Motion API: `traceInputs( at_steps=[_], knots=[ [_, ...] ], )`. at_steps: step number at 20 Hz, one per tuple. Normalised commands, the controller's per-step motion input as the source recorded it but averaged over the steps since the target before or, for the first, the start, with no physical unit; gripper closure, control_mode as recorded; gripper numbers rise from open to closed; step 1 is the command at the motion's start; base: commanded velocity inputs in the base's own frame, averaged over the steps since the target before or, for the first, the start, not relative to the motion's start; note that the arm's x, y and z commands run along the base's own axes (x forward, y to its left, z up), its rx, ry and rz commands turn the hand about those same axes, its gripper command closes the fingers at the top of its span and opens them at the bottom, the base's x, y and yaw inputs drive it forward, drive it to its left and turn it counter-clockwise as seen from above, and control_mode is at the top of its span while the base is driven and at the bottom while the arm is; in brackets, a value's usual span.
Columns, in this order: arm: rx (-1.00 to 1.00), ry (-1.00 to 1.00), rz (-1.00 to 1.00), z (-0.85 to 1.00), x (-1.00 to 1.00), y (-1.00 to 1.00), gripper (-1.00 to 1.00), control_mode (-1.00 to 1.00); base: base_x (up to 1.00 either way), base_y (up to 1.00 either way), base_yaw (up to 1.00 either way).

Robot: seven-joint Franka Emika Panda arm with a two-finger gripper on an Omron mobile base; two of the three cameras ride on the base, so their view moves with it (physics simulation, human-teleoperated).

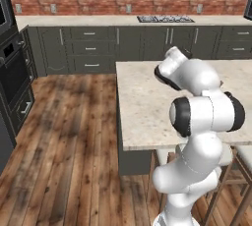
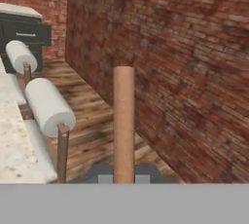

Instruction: Take a straw from the drawer in front and place it inside the glass cup on the dining counter.

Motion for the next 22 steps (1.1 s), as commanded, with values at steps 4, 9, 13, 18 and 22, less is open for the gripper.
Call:
traceInputs(
  at_steps=[4, 9, 13, 18, 22],
  knots=[
    [-0.28, 0.4, 0.0, -0.05, 0.0, 0.04, 1.0, -1.0, 0.0, 0.0, 0.0],
    [-0.22, 0.31, 0.0, -0.01, 0.0, 0.12, 1.0, -1.0, 0.0, 0.0, 0.0],
    [-0.17, 0.21, 0.0, -0.01, 0.0, 0.32, 1.0, -1.0, 0.0, 0.0, 0.0],
    [-0.14, 0.05, 0.0, 0.0, 0.0, 0.41, 1.0, -1.0, 0.0, 0.0, 0.0],
    [-0.06, -0.02, 0.06, -0.01, 0.04, 0.16, 1.0, -1.0, 0.0, 0.0, 0.0]
  ],
)
